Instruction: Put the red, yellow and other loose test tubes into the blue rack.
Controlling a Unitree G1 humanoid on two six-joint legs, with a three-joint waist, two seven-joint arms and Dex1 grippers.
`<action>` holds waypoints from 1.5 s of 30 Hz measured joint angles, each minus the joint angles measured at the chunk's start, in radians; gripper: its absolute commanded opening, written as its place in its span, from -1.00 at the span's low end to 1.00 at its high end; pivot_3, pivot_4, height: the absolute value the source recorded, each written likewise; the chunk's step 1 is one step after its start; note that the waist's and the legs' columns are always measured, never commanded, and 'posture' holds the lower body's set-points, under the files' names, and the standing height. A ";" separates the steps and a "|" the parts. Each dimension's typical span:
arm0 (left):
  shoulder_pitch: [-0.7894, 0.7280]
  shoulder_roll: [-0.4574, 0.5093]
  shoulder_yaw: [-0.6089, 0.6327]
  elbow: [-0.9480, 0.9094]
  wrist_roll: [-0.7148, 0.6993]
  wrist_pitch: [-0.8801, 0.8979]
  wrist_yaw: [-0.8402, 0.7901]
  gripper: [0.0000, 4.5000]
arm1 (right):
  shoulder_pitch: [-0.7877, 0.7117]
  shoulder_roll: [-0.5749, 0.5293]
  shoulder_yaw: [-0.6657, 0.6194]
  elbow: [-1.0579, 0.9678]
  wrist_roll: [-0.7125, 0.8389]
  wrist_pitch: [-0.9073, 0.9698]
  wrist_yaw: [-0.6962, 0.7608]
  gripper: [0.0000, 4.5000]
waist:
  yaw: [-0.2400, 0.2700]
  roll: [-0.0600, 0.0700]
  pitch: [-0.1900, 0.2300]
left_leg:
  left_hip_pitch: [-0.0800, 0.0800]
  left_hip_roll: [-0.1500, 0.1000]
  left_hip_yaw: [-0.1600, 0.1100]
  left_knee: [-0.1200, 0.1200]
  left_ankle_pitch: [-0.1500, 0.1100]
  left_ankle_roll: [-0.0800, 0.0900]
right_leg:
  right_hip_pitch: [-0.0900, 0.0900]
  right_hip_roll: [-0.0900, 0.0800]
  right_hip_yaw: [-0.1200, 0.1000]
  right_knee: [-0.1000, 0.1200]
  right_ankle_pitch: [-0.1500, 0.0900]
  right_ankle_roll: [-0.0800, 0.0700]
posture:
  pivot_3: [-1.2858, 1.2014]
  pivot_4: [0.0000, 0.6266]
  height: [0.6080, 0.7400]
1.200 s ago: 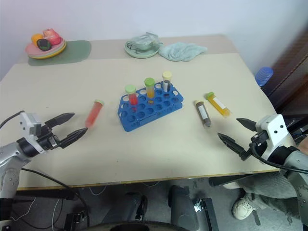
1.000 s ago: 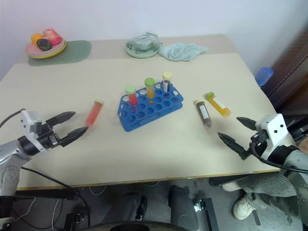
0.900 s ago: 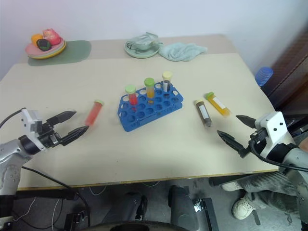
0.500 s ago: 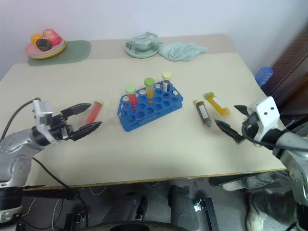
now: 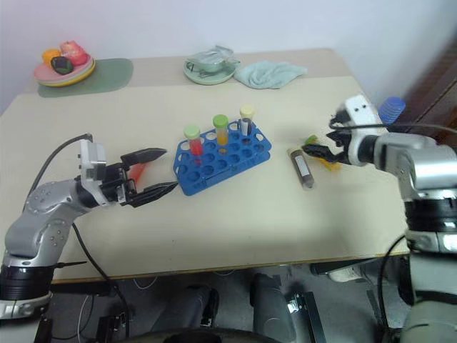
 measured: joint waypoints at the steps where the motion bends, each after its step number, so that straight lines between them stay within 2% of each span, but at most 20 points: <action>1: 0.001 0.000 0.000 -0.002 0.000 0.000 0.001 0.98 | -0.019 0.012 0.013 0.015 0.000 0.024 0.004 1.00 | 0.002 0.000 0.000 | 0.000 0.000 0.000 0.000 0.000 0.000 | 0.000 0.000 0.000 0.000 0.000 0.000 | 0.03 -0.52 1.00; 5: 0.004 0.000 -0.001 -0.018 0.000 0.009 0.012 0.98 | -0.070 0.044 0.073 0.053 -0.003 0.094 0.030 1.00 | 0.004 0.000 0.000 | -0.001 -0.001 0.000 0.000 0.000 0.001 | 0.000 0.000 0.000 -0.001 0.000 0.000 | 0.03 -0.52 1.00; 11: 0.025 0.002 0.000 -0.026 0.000 0.012 0.017 0.98 | -0.074 0.043 0.135 0.092 -0.042 0.094 0.061 1.00 | 0.001 0.000 0.000 | -0.001 -0.001 0.000 0.000 0.000 0.001 | -0.001 0.000 0.000 0.000 0.000 0.000 | 0.03 -0.52 1.00; 30: 0.053 0.003 0.003 -0.036 0.000 0.011 0.018 0.98 | -0.149 0.133 0.207 0.278 -0.163 -0.005 0.075 1.00 | -0.001 0.000 0.000 | -0.001 -0.001 0.000 0.000 0.000 0.000 | -0.001 0.000 0.000 0.000 0.000 0.000 | 0.03 -0.52 1.00; 37: 0.072 0.003 0.009 -0.037 0.000 0.009 0.020 0.98 | -0.155 0.135 0.250 0.322 -0.222 -0.066 0.112 1.00 | -0.001 0.000 0.000 | -0.001 -0.001 0.000 0.000 0.000 0.000 | -0.001 0.000 -0.001 0.000 0.000 0.000 | 0.03 -0.52 1.00; 40: 0.087 0.003 0.015 -0.037 0.000 0.008 0.020 1.00 | -0.155 0.137 0.263 0.326 -0.244 -0.097 0.126 0.64 | -0.003 0.000 0.000 | -0.001 -0.001 0.000 0.000 0.000 0.000 | -0.001 0.000 -0.001 0.000 0.000 0.000 | 0.03 -0.52 1.00; 45: 0.094 0.009 0.029 -0.037 0.000 0.004 0.018 1.00 | -0.154 0.150 0.264 0.330 -0.263 -0.115 0.137 -0.44 | -0.004 0.000 0.000 | -0.001 -0.001 0.000 0.000 0.000 0.000 | -0.001 0.000 -0.001 0.000 0.000 0.000 | 0.03 -0.52 1.00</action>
